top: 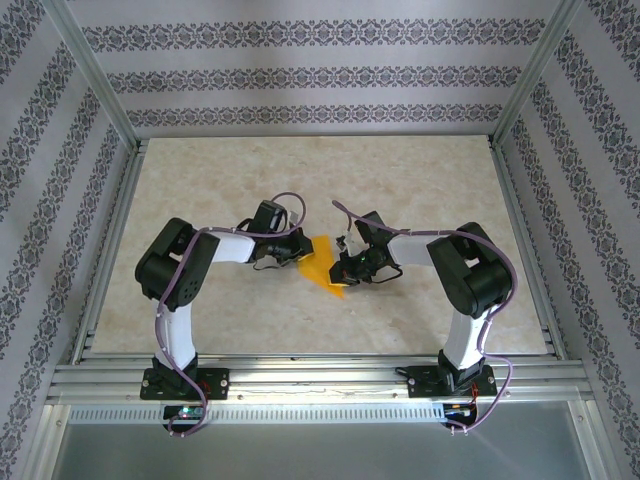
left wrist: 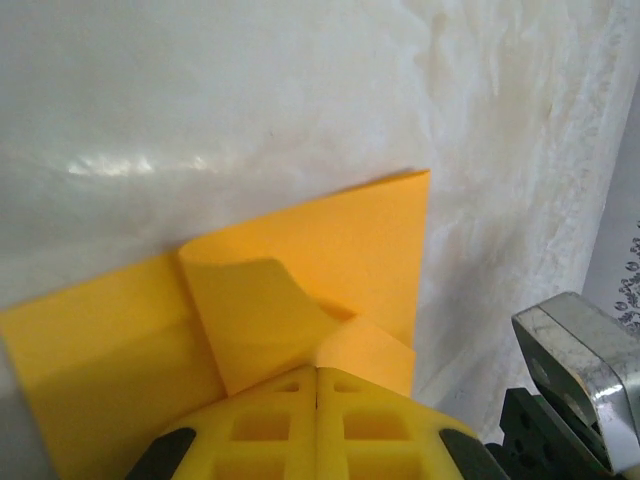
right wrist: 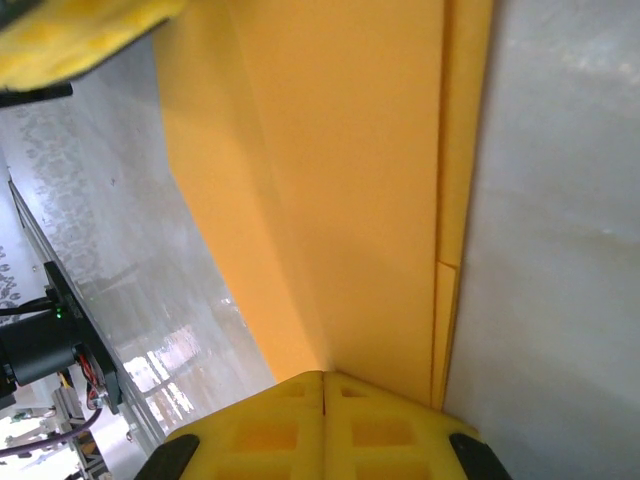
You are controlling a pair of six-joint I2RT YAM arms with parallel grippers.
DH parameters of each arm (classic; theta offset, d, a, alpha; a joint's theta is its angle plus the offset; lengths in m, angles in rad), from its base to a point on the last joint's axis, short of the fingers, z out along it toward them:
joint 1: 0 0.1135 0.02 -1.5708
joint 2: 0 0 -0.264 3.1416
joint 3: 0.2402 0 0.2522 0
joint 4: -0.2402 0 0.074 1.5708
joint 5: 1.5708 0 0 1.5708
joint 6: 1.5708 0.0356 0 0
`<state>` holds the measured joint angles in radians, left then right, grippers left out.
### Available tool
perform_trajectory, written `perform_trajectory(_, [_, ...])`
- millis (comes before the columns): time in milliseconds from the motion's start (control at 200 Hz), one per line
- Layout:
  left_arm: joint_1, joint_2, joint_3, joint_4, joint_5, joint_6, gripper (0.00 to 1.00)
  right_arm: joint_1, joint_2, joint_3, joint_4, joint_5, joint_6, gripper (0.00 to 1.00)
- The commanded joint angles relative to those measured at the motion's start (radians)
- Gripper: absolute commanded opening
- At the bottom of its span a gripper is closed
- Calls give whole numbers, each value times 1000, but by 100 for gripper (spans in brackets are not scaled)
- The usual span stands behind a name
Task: Fold a paper plane with a square sheet of paper (pick it up from the middle)
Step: Fourth fold the wing at the center of the table.
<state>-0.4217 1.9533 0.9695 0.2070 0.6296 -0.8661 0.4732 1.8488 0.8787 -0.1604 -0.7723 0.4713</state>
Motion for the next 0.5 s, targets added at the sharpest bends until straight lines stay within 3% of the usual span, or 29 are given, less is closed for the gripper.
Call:
perform_trajectory(0, [85,39,36,-92,-114,72,4,-8,36,-44,-110,60,-19,0])
perform_trajectory(495, [122,-15,122,-200,-109,106,4,-11,37,-34,-126,50,-34,0])
